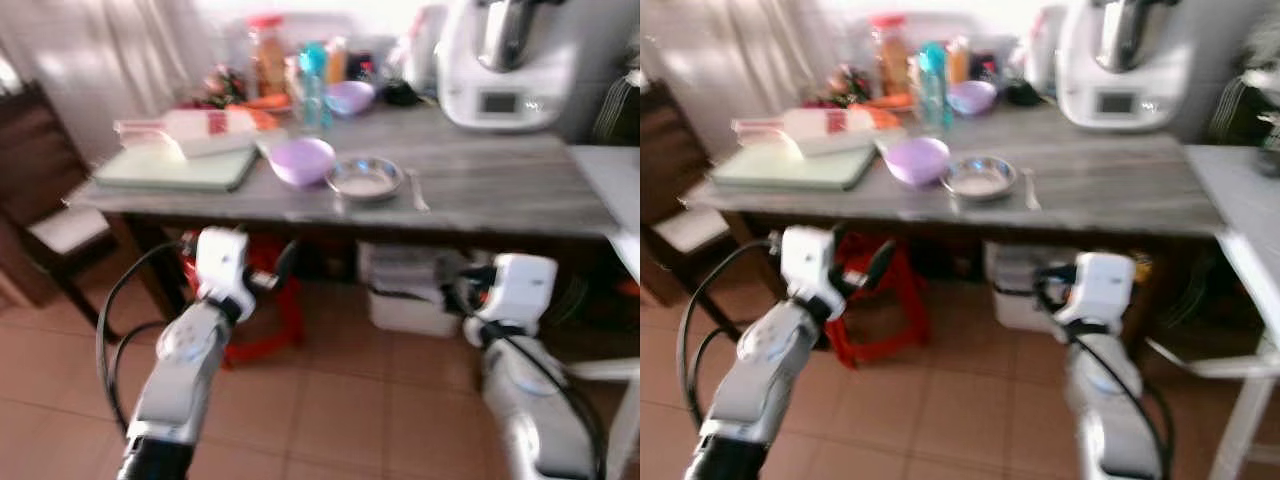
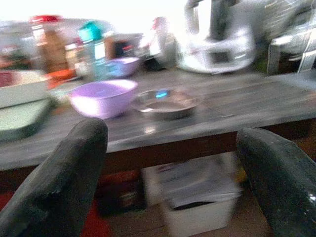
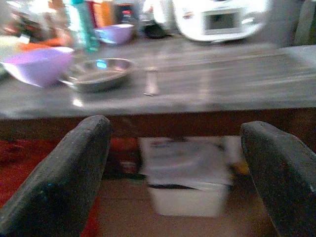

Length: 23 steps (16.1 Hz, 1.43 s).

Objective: Setting the table

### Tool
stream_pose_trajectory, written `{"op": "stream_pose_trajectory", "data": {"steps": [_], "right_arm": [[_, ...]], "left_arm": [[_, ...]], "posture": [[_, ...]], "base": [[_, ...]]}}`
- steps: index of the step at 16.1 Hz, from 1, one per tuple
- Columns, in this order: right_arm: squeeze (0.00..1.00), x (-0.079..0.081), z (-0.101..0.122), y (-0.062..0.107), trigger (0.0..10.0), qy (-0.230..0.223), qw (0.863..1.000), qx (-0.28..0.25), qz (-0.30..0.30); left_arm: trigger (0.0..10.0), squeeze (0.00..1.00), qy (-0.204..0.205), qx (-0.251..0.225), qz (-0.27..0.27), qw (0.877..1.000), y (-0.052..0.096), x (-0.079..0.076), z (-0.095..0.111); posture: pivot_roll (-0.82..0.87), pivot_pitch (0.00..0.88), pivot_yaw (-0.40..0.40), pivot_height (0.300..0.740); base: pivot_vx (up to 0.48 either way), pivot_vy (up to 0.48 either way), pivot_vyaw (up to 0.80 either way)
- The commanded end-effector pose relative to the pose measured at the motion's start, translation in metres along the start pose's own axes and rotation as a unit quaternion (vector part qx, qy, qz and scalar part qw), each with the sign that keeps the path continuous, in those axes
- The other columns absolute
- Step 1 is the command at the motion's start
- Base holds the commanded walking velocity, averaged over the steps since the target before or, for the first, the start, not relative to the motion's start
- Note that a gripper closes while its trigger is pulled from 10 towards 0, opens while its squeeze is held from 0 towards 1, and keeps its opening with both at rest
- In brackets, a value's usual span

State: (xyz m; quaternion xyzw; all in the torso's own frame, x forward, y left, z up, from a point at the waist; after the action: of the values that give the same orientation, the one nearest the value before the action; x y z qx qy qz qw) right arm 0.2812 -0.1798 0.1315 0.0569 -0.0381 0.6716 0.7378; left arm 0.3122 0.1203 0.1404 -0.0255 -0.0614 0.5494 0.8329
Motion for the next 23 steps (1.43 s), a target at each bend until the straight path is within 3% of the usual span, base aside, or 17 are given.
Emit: {"op": "stream_pose_trajectory", "data": {"steps": [1,4,7,10,11,12,14,16,19,23], "right_arm": [[0.0,0.007,0.005,-0.001,10.0,-0.007,1.0,-0.011,0.01],[0.0,0.004,0.006,0.0,10.0,-0.003,1.0,-0.014,0.0],[0.0,-0.01,0.005,0.006,10.0,-0.004,0.999,-0.026,-0.04],[0.0,-0.018,-0.006,0.019,10.0,0.014,0.999,-0.013,-0.05],[0.0,-0.022,-0.014,0.028,10.0,0.021,0.998,-0.004,-0.062],[0.0,-0.022,-0.014,0.03,10.0,0.022,0.998,-0.004,-0.063],[0.0,-0.029,-0.021,0.043,10.0,0.033,0.997,0.001,-0.076],[0.0,-0.031,-0.027,0.053,10.0,0.036,0.996,0.009,-0.078],[0.0,-0.032,-0.031,0.059,10.0,0.047,0.996,0.017,-0.067],[0.0,-0.035,-0.03,0.064,10.0,0.044,0.996,0.011,-0.08]], "left_arm": [[10.0,0.0,-0.008,0.001,0.003,1.0,0.002,0.005,0.0],[10.0,0.0,0.003,0.004,-0.01,1.0,0.001,0.002,-0.001],[10.0,0.0,-0.004,0.008,-0.007,1.0,0.005,0.003,-0.009],[10.0,0.0,-0.021,0.037,0.02,0.999,0.023,0.011,-0.03],[10.0,0.0,-0.044,0.052,0.024,0.997,0.036,0.014,-0.04],[10.0,0.0,-0.044,0.053,0.024,0.997,0.037,0.014,-0.041],[10.0,0.0,-0.064,0.067,0.091,0.992,0.053,0.029,-0.046],[10.0,0.0,-0.078,0.084,0.094,0.989,0.067,0.037,-0.046],[10.0,0.0,-0.111,0.082,0.045,0.989,0.078,0.038,-0.036],[10.0,0.0,-0.081,0.094,0.06,0.991,0.078,0.023,-0.043]], "posture": [[-0.03,0.003,0.055,0.74],[-0.03,0.003,0.055,0.74],[-0.03,0.004,0.051,0.74],[-0.02,0.002,0.058,0.74],[-0.02,0.0,0.058,0.74],[-0.02,0.0,0.058,0.74],[-0.01,0.0,0.054,0.74],[0.01,0.0,0.037,0.74],[0.02,0.0,0.032,0.74],[0.01,0.0,0.046,0.74]], "base": [[0.0,0.0,0.0],[0.0,0.0,0.0],[0.0,0.0,0.0],[0.0,0.0,0.0],[0.0,0.0,0.0],[0.0,0.0,0.0],[0.0,0.0,0.0],[0.0,0.0,0.0],[0.0,0.0,0.0],[0.0,0.0,0.0]]}}
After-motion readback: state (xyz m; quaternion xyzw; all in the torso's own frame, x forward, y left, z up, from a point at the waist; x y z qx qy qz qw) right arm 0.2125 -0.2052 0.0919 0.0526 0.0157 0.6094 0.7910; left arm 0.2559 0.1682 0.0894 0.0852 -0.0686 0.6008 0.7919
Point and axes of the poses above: a point about 5 cm out from each wrist's last joint towards the gripper, its own y axis pointing back from the gripper into the wrist, its own z axis along the axis of the wrist's last joint, x = y × z, the point moved 1 cm from there along -y, pointing out of the wrist towards the gripper, and after that the axes turned 5 degrees about -y, right-handed, at the moved point
